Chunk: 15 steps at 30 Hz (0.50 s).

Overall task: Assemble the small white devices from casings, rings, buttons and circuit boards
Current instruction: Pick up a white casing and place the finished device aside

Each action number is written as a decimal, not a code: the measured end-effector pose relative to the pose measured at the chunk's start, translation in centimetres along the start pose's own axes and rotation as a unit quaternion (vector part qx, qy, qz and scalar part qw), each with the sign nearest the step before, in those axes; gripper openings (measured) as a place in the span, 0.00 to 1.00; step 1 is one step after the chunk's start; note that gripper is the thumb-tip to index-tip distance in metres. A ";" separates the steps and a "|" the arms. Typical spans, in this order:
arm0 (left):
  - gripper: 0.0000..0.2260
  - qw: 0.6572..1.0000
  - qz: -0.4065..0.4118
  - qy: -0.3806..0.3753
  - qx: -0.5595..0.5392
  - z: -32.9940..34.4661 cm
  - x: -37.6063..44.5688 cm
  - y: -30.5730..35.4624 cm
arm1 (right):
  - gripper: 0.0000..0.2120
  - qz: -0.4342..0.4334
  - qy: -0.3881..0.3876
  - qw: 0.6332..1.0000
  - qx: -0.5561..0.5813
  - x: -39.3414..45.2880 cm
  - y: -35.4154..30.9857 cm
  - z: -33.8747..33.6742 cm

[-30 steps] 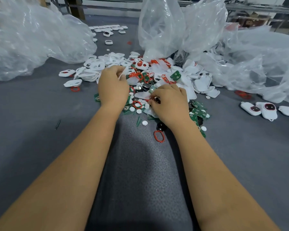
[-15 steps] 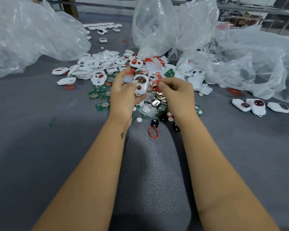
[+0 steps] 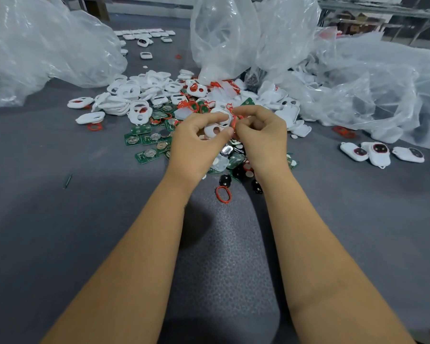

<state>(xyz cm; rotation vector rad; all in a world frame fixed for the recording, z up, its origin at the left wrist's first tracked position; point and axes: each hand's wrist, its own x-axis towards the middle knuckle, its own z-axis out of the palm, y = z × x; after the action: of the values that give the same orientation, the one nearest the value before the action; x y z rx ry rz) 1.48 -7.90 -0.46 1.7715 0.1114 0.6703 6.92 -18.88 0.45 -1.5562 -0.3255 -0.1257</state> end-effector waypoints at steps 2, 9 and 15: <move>0.11 1.000 0.020 -0.012 0.009 0.0 0.0 0.1 | 0.10 -0.010 -0.004 1.000 -0.017 -0.1 -0.1 0.1; 0.11 0.999 0.029 -0.010 0.011 -0.1 0.2 -0.1 | 0.09 0.003 -0.001 1.000 -0.010 -0.2 -0.1 0.3; 0.09 0.999 0.030 -0.010 -0.003 -0.1 0.2 -0.2 | 0.08 0.011 0.002 1.000 0.008 -0.2 -0.1 0.2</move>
<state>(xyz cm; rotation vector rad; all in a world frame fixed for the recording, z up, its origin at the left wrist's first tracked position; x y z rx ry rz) 1.65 -7.62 -0.55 1.7819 0.0426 0.6961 6.67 -18.72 0.53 -1.5436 -0.3056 -0.1095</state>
